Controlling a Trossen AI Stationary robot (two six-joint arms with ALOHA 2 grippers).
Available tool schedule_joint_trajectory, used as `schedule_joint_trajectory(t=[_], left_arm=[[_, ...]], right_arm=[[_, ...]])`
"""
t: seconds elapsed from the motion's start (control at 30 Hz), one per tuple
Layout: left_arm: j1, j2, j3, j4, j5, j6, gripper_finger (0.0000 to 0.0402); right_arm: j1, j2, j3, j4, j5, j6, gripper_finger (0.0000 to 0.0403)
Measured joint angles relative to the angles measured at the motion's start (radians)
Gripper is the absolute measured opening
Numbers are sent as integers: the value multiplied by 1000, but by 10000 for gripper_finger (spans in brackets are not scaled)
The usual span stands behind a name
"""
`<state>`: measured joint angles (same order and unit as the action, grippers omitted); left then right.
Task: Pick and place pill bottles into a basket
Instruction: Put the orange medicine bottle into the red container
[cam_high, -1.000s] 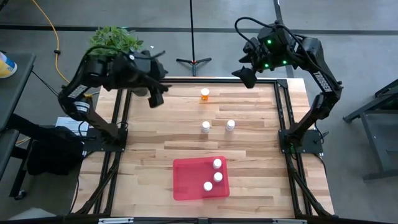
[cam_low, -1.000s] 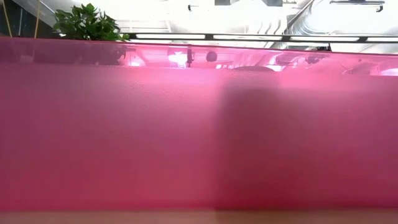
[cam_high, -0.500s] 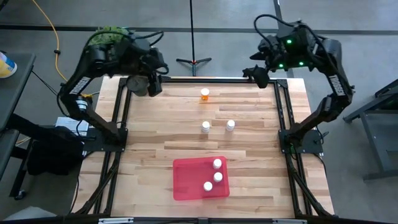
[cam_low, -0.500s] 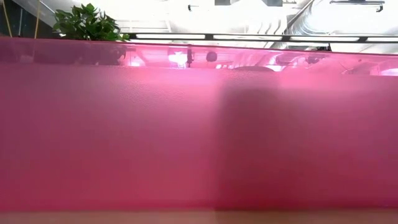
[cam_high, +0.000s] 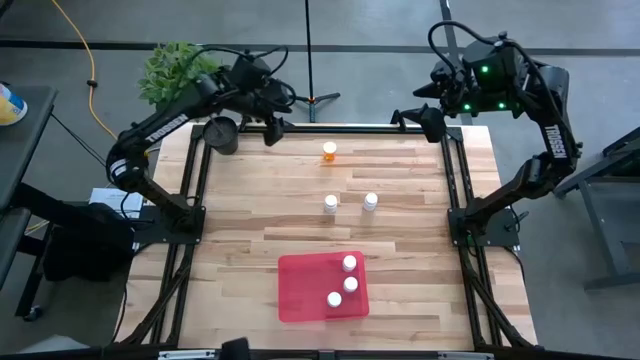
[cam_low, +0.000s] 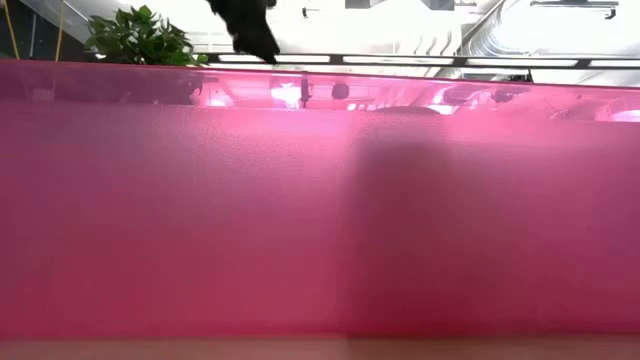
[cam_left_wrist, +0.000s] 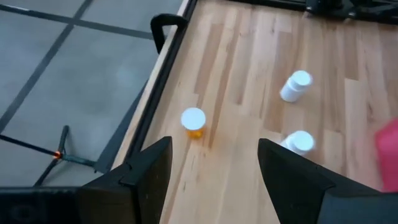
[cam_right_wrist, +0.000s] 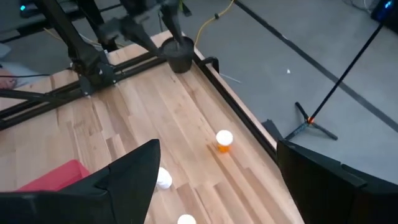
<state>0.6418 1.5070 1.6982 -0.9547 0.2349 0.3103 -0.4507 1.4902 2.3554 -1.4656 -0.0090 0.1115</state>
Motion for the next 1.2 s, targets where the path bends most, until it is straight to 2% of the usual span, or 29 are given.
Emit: schedule_joint_trajectory(t=[0.27, 0.47, 0.73, 0.87, 1.07, 1.2], left_arm=[[12, 1, -273, 329, 4, 16, 271], [11, 9, -371, 459, 1, 36, 268], [13, 122, -368, 466, 55, 69, 226], [13, 218, -318, 407, 69, 65, 215], [13, 320, -203, 315, 87, 77, 232], [-2, 372, -118, 298, -37, 87, 265]], right_arm=[[0, 0, 0, -21, 16, 32, 312], [0, 0, 0, -22, 31, 48, 312], [0, 0, 0, -20, 71, 68, 312], [0, 0, 0, -20, 82, 77, 312], [0, 0, 0, -20, 81, 98, 312], [0, 0, -7, -20, 81, 101, 312]])
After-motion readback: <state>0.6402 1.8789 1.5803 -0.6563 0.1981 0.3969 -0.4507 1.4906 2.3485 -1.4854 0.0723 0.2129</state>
